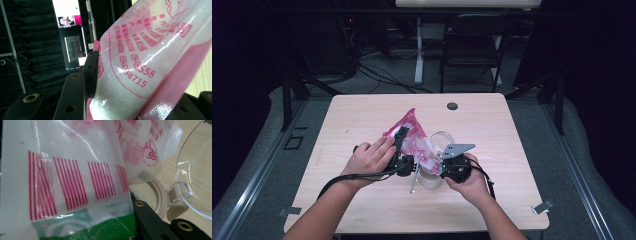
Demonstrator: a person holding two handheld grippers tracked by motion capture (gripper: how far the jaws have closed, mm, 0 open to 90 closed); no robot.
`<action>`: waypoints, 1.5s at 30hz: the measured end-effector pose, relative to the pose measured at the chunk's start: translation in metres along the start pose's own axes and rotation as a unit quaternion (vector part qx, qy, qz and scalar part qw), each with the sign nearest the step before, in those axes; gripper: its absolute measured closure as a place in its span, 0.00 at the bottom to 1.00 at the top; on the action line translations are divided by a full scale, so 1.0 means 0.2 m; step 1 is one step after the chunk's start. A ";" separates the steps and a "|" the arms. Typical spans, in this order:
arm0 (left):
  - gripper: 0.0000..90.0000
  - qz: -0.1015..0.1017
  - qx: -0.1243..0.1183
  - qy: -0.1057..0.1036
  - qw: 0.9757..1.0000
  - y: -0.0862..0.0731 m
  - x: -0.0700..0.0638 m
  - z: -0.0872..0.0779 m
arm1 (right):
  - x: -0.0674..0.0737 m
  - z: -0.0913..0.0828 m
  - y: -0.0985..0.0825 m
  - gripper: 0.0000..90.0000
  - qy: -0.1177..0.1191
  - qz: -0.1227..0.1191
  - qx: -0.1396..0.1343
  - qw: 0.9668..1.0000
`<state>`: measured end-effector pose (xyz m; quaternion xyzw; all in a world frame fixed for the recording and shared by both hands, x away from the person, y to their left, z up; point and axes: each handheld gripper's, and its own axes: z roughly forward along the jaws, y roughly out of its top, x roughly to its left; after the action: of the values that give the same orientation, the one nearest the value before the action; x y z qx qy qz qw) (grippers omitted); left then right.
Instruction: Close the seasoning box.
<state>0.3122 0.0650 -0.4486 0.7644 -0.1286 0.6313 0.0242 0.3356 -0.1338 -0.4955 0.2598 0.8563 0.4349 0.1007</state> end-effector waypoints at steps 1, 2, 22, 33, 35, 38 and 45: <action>0.70 0.001 0.000 0.000 1.000 0.00 0.00 0.00 | 0.00 0.00 0.00 1.00 -0.001 0.000 -0.001 1.000; 0.70 0.002 0.001 -0.001 1.000 0.00 0.00 0.00 | 0.00 0.00 0.00 1.00 -0.001 0.000 0.000 1.000; 0.68 -0.003 0.002 -0.005 1.000 -0.01 0.00 0.00 | 0.00 0.01 0.00 1.00 0.002 -0.001 0.004 1.000; 0.68 -0.002 0.000 -0.013 1.000 -0.02 -0.01 0.00 | 0.01 0.02 0.00 1.00 0.003 -0.005 0.011 1.000; 0.68 -0.002 -0.002 -0.009 1.000 -0.02 -0.01 0.00 | 0.01 0.02 0.00 1.00 0.005 -0.006 0.012 1.000; 0.68 -0.012 0.000 -0.012 1.000 -0.03 -0.01 0.00 | 0.01 0.01 0.01 1.00 0.001 -0.006 0.011 1.000; 0.69 -0.021 0.002 -0.022 1.000 -0.05 -0.04 0.01 | 0.00 0.00 0.01 1.00 -0.003 -0.007 0.008 1.000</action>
<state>0.3149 0.0761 -0.4562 0.7809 -0.1112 0.6138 0.0329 0.3362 -0.1322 -0.4945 0.2559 0.8613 0.4264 0.1042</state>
